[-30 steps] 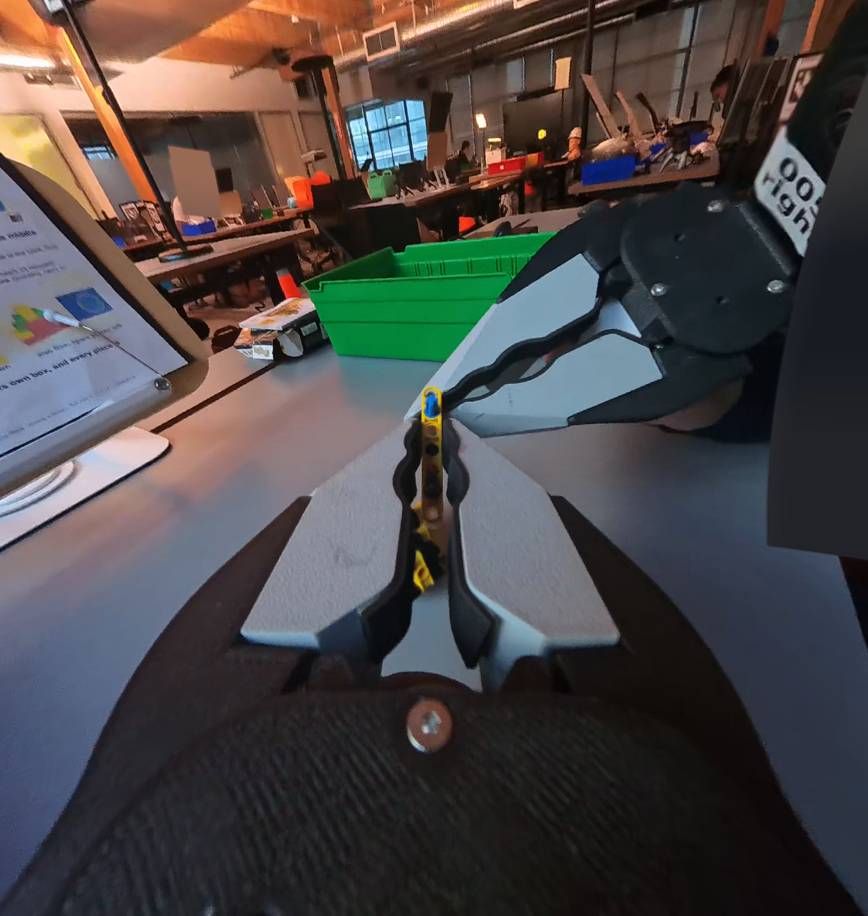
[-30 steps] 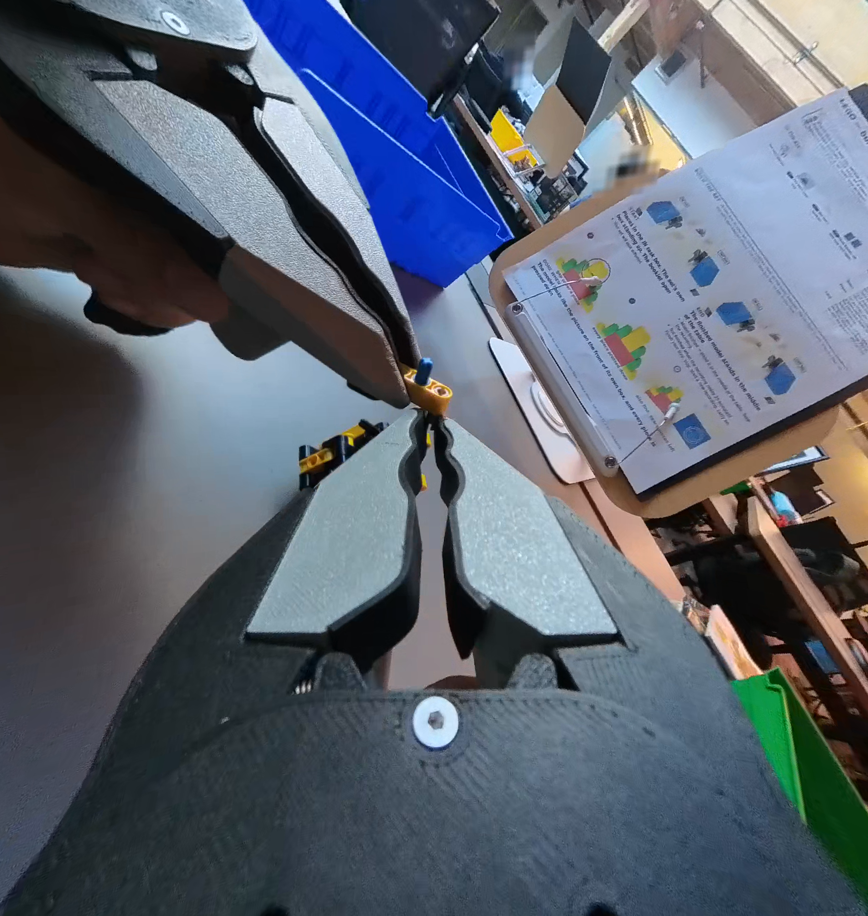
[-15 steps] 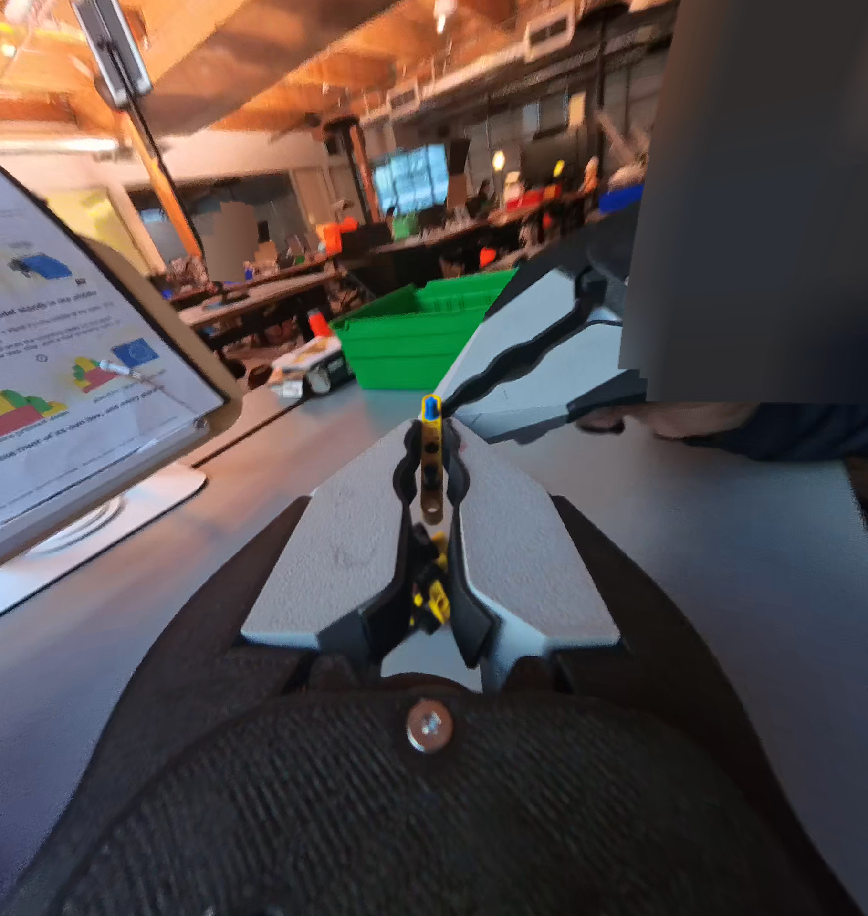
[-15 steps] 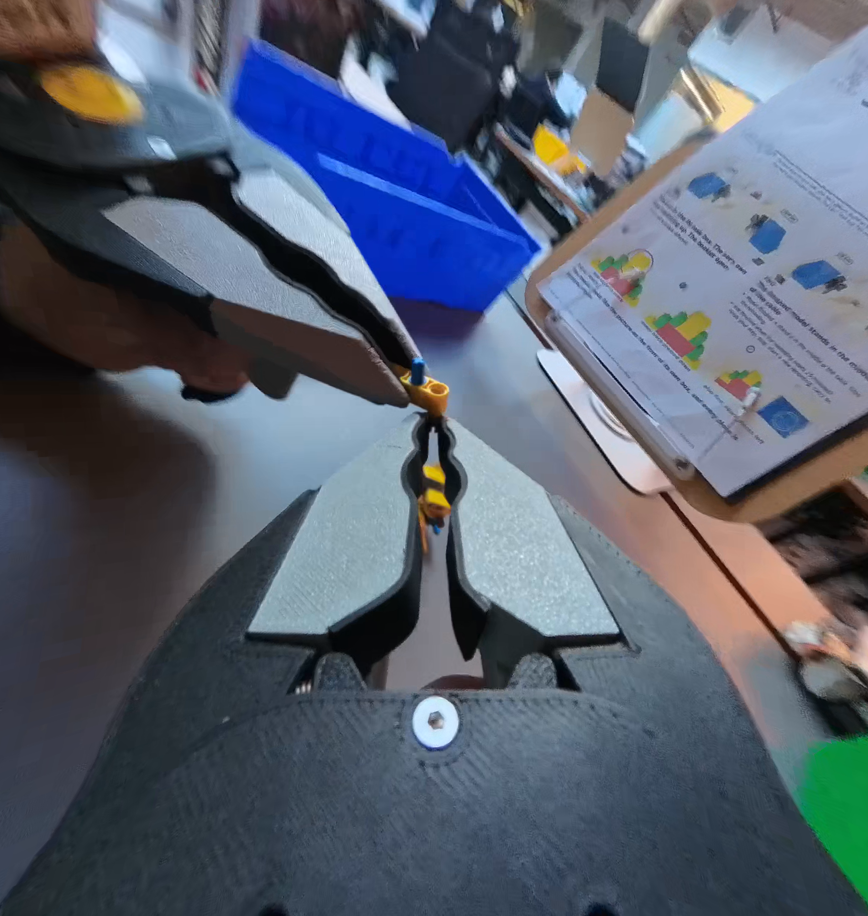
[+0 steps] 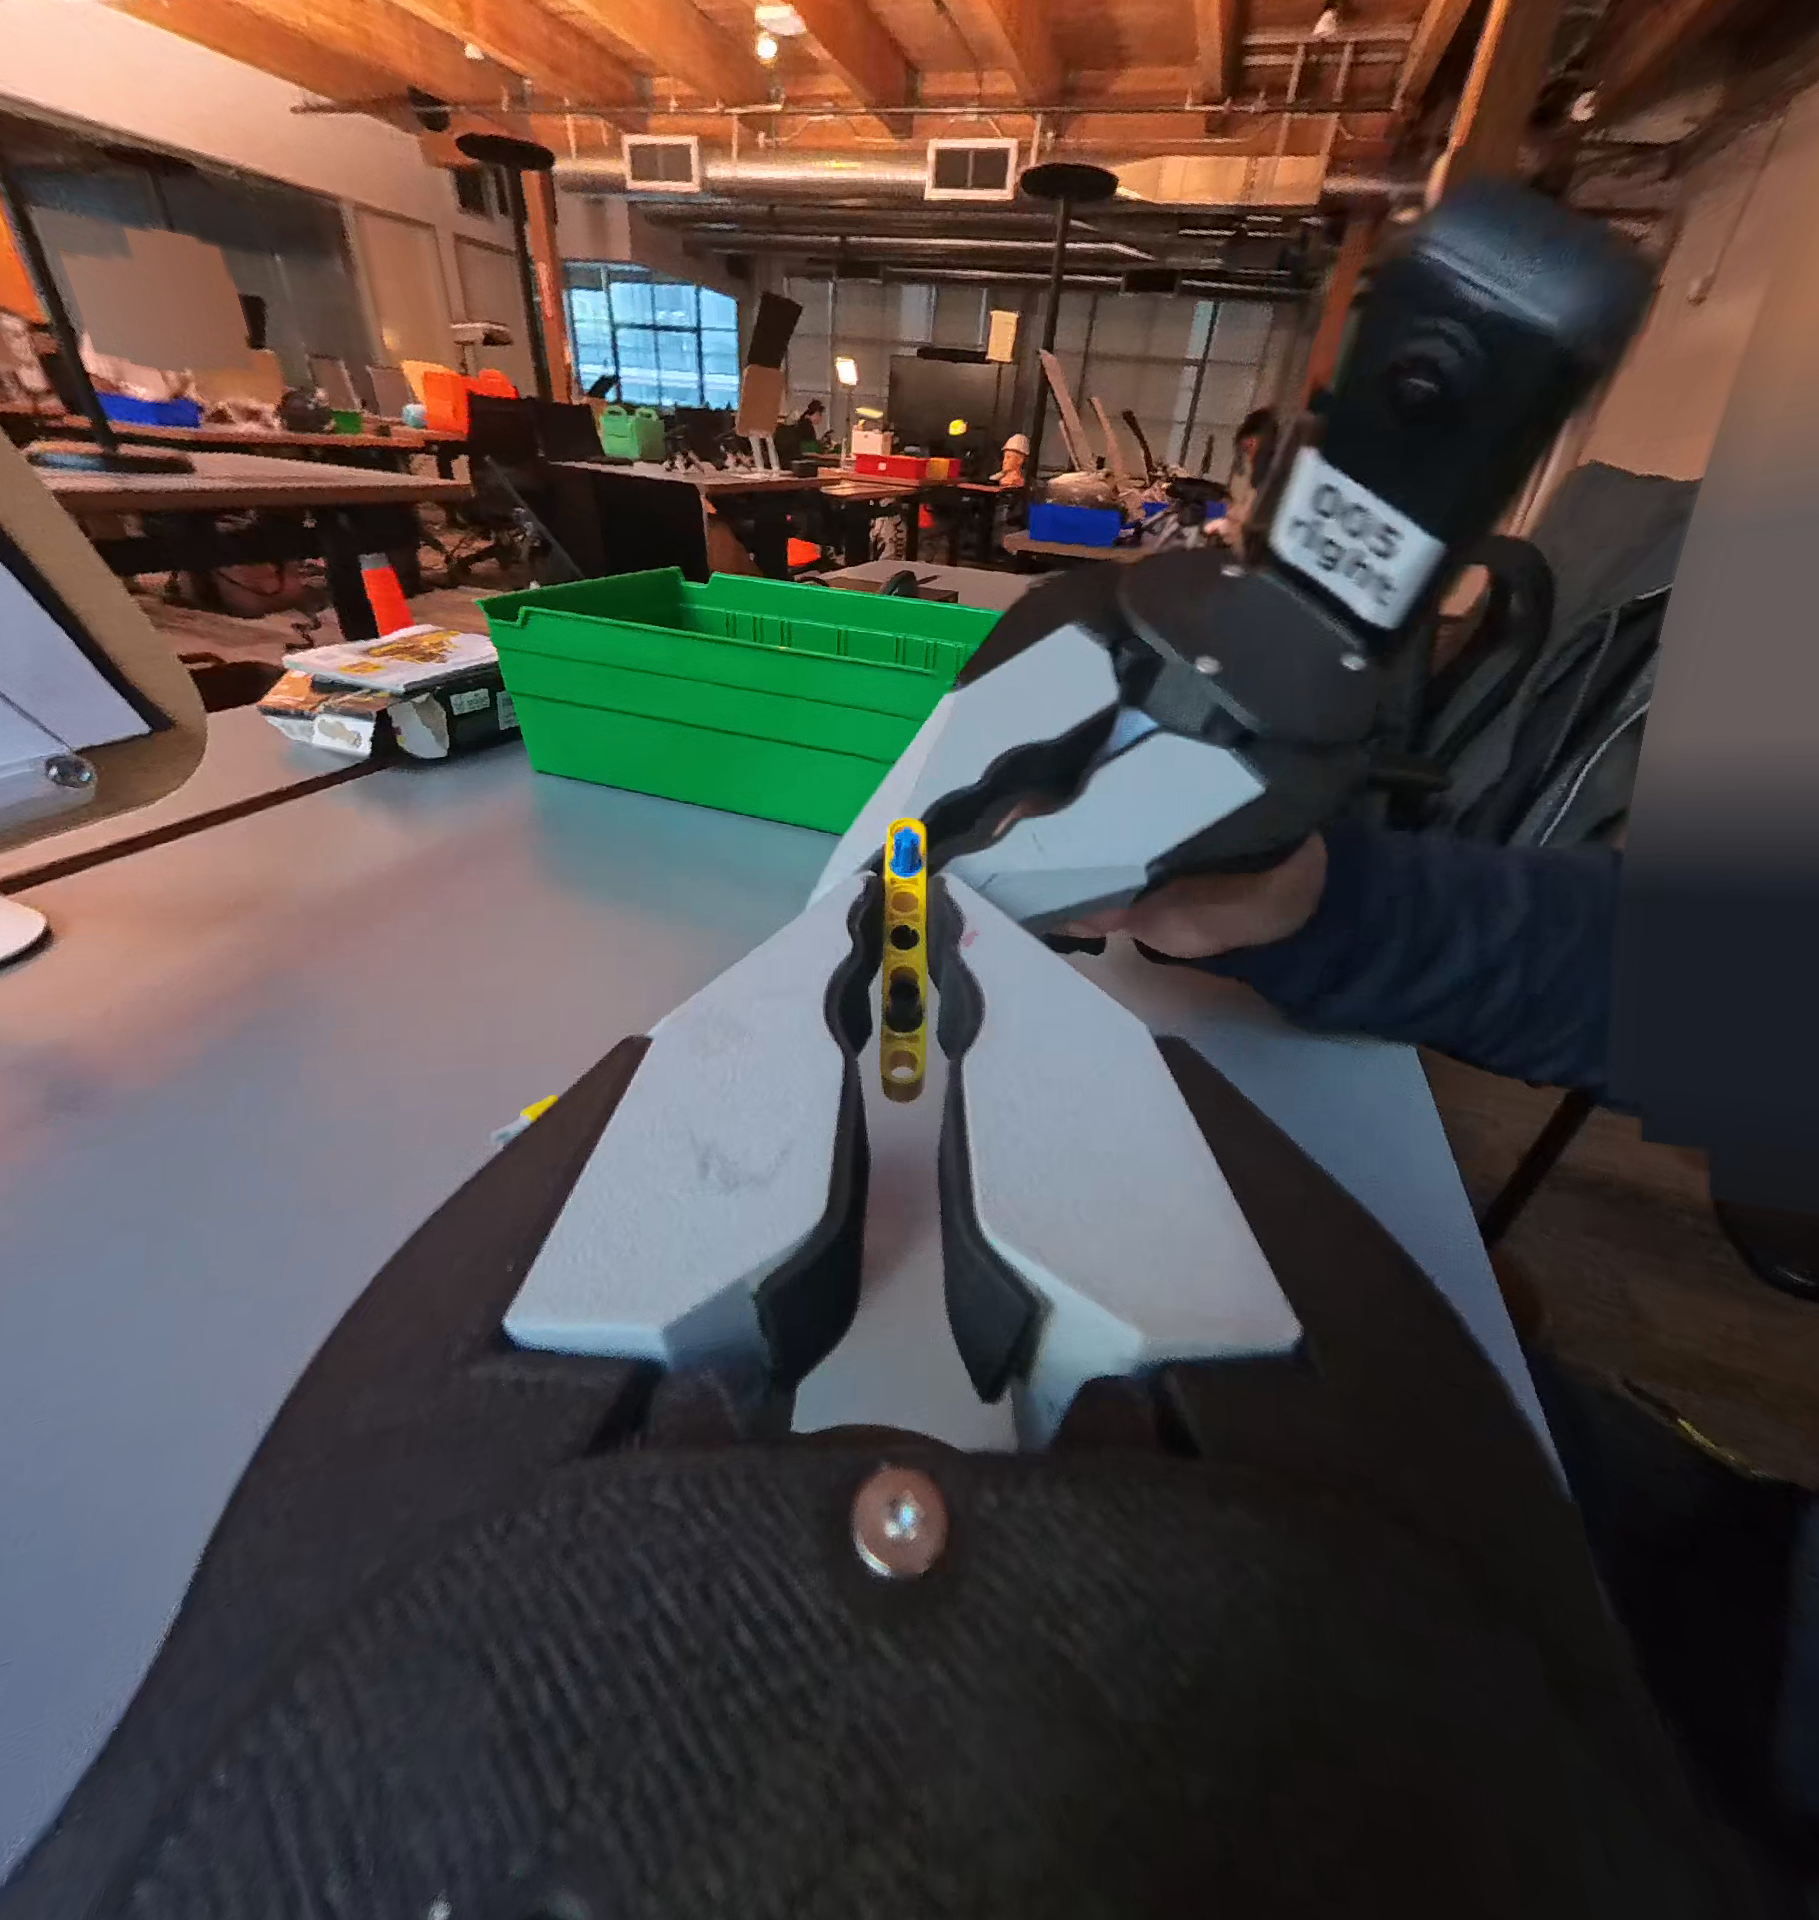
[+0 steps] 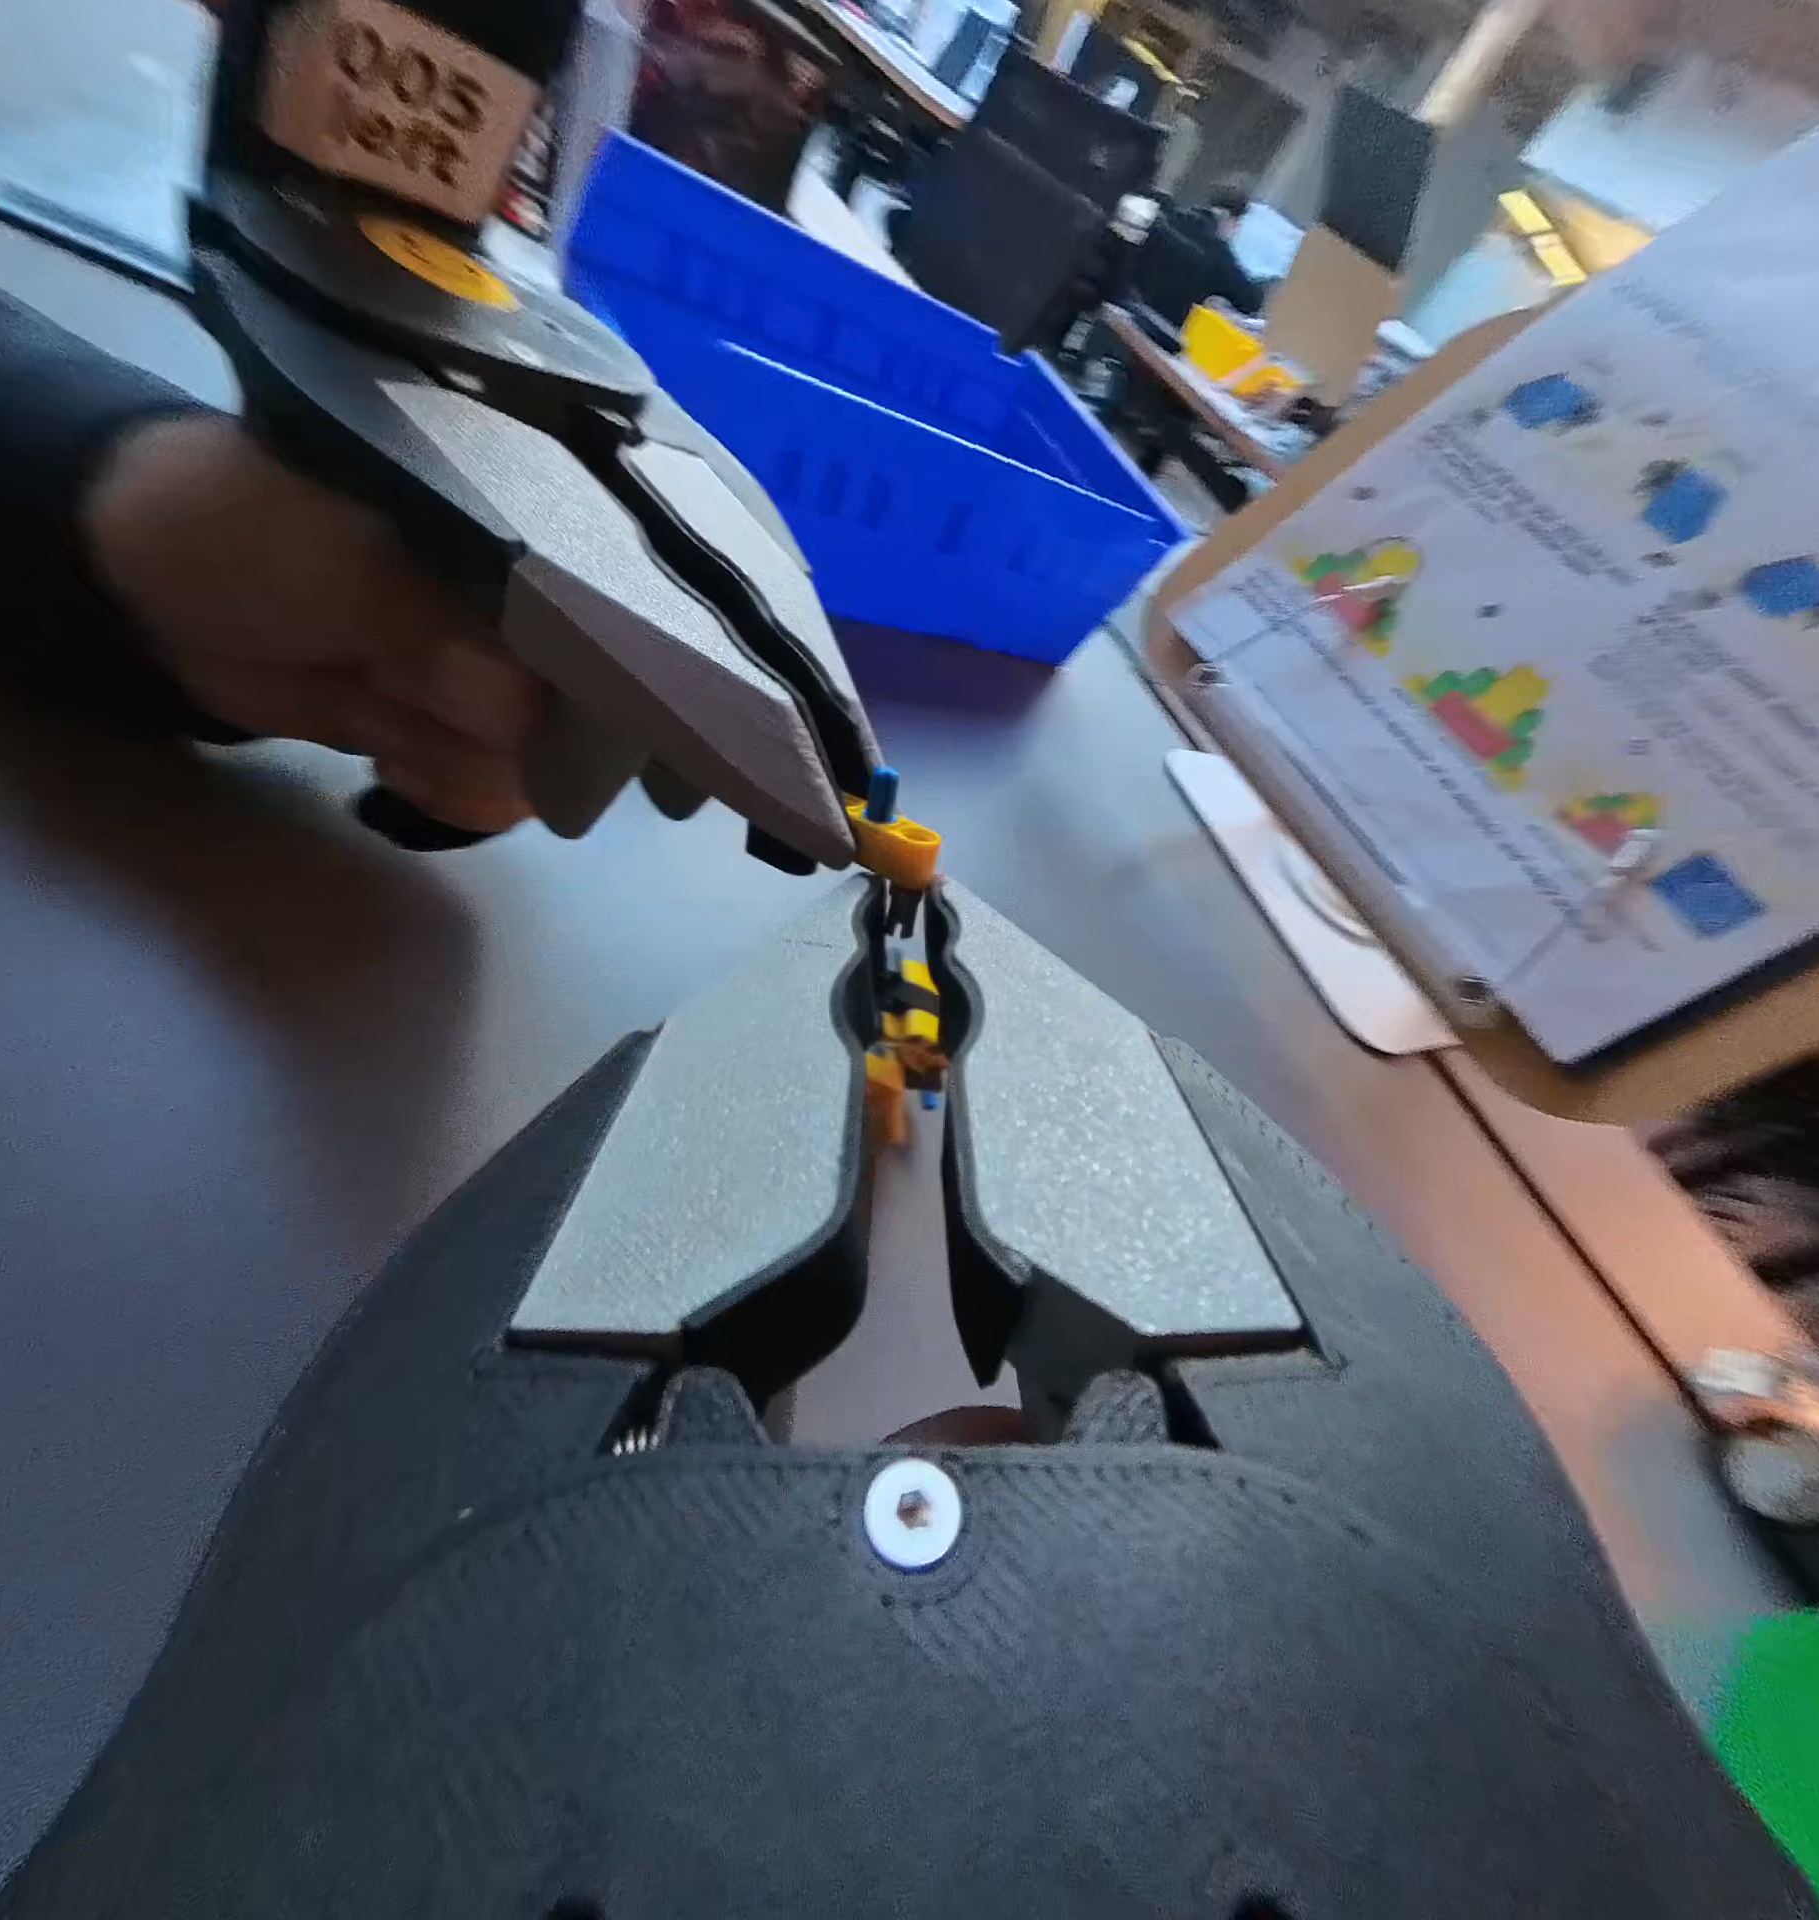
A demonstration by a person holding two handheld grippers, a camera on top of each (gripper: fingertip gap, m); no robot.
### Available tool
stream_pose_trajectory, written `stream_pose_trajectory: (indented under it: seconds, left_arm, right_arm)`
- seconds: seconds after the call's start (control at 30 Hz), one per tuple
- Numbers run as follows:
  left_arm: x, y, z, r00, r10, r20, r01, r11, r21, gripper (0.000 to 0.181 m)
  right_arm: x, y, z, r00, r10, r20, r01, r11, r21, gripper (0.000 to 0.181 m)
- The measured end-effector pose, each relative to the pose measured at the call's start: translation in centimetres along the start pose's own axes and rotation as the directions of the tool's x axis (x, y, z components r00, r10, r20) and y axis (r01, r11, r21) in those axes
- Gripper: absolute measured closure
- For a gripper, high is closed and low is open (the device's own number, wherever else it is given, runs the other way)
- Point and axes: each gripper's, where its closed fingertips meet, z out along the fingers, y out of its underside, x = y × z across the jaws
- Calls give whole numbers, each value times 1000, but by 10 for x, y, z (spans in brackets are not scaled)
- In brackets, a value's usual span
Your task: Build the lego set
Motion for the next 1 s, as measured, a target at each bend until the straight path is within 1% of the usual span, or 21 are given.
stream_pose_trajectory:
  seconds: [0.07,0.17,0.23,0.33,0.37,0.43,0.5,0.53,0.57,0.6,0.63,0.67,0.7,0.73,0.77,0.83,0.87,0.9,0.93,0.97,1.0]
  left_arm:
    - [-4,-2,0,998,-43,37,42,999,12,176]
    - [-11,-1,1,990,-62,123,59,998,30,176]
    - [-17,-2,1,984,-78,162,70,996,54,176]
    - [-14,-12,-2,982,-49,180,32,995,99,177]
    - [-13,-17,-3,980,-69,185,47,991,125,177]
    - [-15,-20,-2,974,-83,211,56,990,131,177]
    - [-17,-19,-2,960,44,276,-66,995,74,178]
    - [-20,-14,-2,945,102,310,-115,993,24,178]
    - [-20,-16,-3,935,152,321,-167,986,18,176]
    - [-12,-40,-13,908,233,349,-284,953,103,177]
    - [-6,-57,-20,835,370,407,-435,897,75,177]
    - [-1,-64,-24,797,419,435,-499,863,83,178]
    - [-6,-53,-20,847,355,397,-417,905,80,176]
    - [-12,-44,-19,895,270,356,-321,942,93,176]
    - [-15,-46,-21,917,234,324,-287,949,127,177]
    - [-22,-41,-20,952,159,261,-203,968,150,177]
    - [-27,-35,-17,968,97,233,-131,982,134,177]
    - [-27,-26,-12,982,49,183,-68,993,101,177]
    - [-29,-17,-7,988,-1,155,-9,998,62,177]
    - [-32,-13,-6,987,-27,161,18,998,57,177]
    - [-33,-5,-3,987,-37,159,34,999,23,177]
  right_arm:
    - [6,-1,2,994,-49,-102,48,999,-13,178]
    - [12,1,7,985,-18,-169,10,999,-47,180]
    - [16,2,10,975,-37,-219,19,996,-85,180]
    - [21,-10,7,940,-143,-311,125,989,-78,180]
    - [23,-13,6,917,-194,-349,174,981,-86,180]
    - [28,-14,6,867,-304,-394,266,952,-149,180]
    - [30,-10,8,816,-425,-392,350,903,-249,180]
    - [30,-5,10,812,-447,-375,356,889,-289,180]
    - [38,16,11,806,-474,-354,327,856,-402,180]
    - [47,50,11,827,-470,-307,257,803,-538,179]
    - [46,65,12,872,-400,-282,199,816,-543,179]
    - [46,43,8,883,-344,-319,197,889,-414,181]
    - [50,7,-3,863,-314,-396,220,939,-265,181]
    - [55,-13,-12,854,-276,-442,215,959,-183,181]
    - [58,-12,-11,869,-232,-437,175,970,-166,180]
    - [62,8,-6,902,-187,-390,122,975,-185,180]
    - [63,16,-7,919,-176,-354,116,976,-186,179]
    - [58,28,-7,949,-156,-274,105,976,-191,179]
    - [53,47,-7,977,-107,-185,65,973,-221,179]
    - [52,68,-9,991,-31,-127,-5,962,-273,178]
    - [48,87,-9,996,61,-68,-80,943,-323,166]
